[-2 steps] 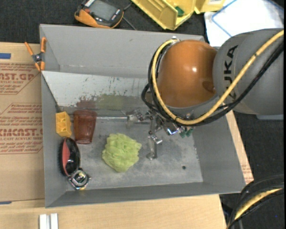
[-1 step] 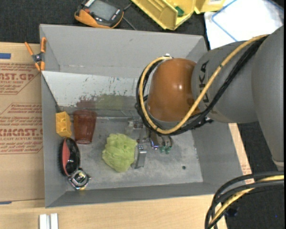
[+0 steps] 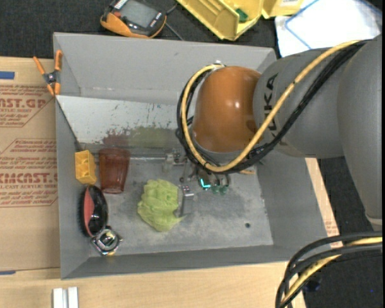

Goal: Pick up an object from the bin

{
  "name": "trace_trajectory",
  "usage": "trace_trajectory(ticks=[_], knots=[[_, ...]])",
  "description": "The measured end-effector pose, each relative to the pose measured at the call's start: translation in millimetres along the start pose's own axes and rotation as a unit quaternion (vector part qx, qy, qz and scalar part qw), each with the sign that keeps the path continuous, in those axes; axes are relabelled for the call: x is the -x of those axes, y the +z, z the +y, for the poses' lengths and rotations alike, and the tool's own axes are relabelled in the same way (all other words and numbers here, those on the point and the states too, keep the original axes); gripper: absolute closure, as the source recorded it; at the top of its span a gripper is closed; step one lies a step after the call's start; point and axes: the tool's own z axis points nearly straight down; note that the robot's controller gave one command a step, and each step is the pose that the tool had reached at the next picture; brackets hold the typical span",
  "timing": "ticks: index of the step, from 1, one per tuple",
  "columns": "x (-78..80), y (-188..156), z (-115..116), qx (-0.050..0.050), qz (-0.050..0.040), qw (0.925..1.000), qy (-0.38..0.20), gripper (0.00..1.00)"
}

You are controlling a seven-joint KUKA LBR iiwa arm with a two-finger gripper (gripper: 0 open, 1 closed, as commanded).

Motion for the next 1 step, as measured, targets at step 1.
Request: trace_trajectory(ticks=[1], knots=[[6.6,-8.1,2.4,0.000,-0.0024,0.9996,-0.030,0.00]])
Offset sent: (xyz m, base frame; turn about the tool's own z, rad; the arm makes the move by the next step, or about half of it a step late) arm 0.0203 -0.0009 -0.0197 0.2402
